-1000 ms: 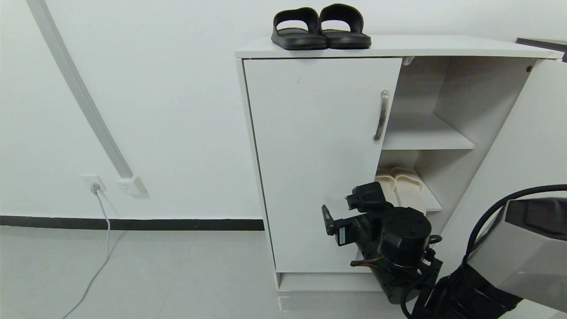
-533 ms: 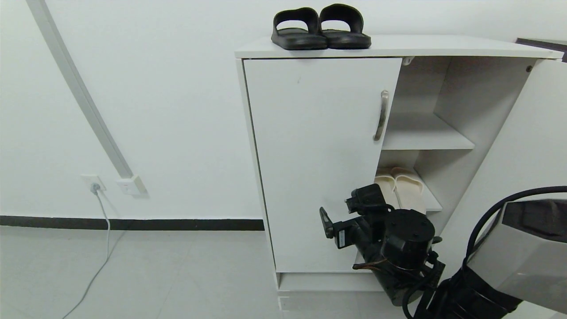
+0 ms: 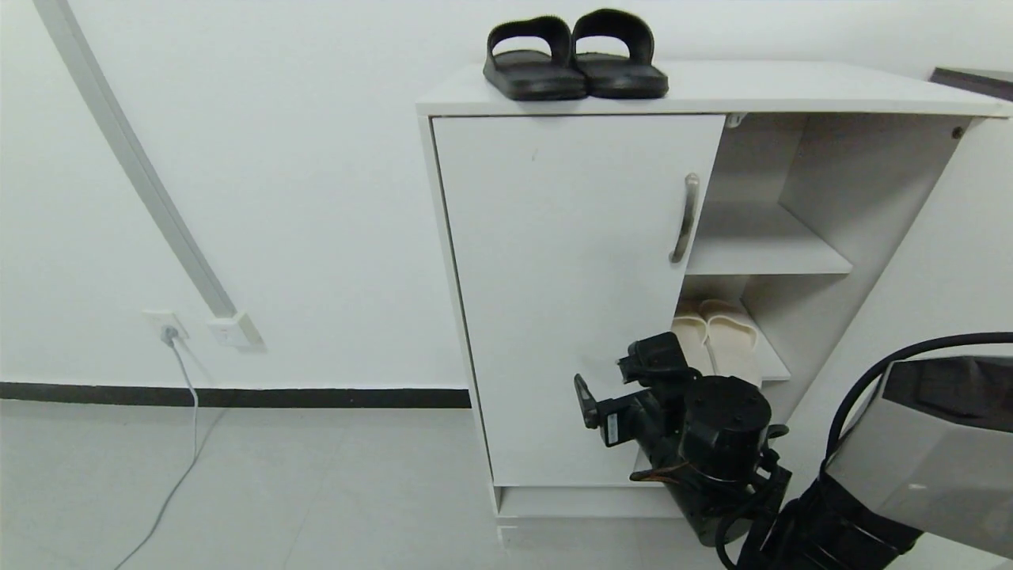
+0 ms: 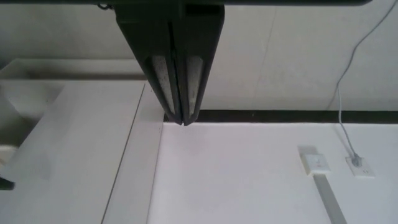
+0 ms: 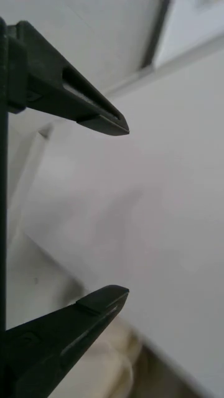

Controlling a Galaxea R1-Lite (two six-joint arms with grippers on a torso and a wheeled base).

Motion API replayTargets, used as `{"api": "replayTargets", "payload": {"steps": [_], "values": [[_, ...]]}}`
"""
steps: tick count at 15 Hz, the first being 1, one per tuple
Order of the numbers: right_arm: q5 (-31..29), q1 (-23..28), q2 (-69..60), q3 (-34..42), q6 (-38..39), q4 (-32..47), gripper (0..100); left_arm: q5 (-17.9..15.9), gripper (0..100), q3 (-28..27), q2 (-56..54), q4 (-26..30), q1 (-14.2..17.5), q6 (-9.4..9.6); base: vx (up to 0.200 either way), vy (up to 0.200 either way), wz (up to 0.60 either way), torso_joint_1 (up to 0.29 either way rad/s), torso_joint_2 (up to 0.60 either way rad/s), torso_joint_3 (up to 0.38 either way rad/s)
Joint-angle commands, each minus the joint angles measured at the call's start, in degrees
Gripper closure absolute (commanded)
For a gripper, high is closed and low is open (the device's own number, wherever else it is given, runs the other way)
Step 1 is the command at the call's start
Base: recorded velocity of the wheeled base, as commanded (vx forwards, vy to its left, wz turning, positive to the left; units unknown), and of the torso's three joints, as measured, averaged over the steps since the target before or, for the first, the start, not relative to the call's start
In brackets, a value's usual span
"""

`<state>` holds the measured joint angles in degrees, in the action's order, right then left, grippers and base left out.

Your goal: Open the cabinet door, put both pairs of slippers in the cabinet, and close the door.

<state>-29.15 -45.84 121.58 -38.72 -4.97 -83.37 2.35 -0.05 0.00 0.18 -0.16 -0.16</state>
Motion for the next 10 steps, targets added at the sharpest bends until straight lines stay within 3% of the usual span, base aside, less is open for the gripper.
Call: {"api": "replayTargets", "payload": {"steps": [1,4,10], "values": [[0.1,-0.2,0.2,0.0,0.0,-0.1,0,0.0,100,0.0,0.0,-0.1,0.0,-0.02,0.0,0.0,0.0,0.056,-0.61,-0.378],[0.1,-0.2,0.2,0.0,0.0,0.1,0,0.0,100,0.0,0.0,-0.1,0.0,-0.02,0.0,0.0,0.0,0.049,-0.51,-0.351],[0.0,-0.3,0.2,0.0,-0.1,0.0,0,0.0,100,0.0,0.0,-0.1,0.0,-0.11,0.0,0.0,0.0,0.14,-0.47,-0.337]]}}
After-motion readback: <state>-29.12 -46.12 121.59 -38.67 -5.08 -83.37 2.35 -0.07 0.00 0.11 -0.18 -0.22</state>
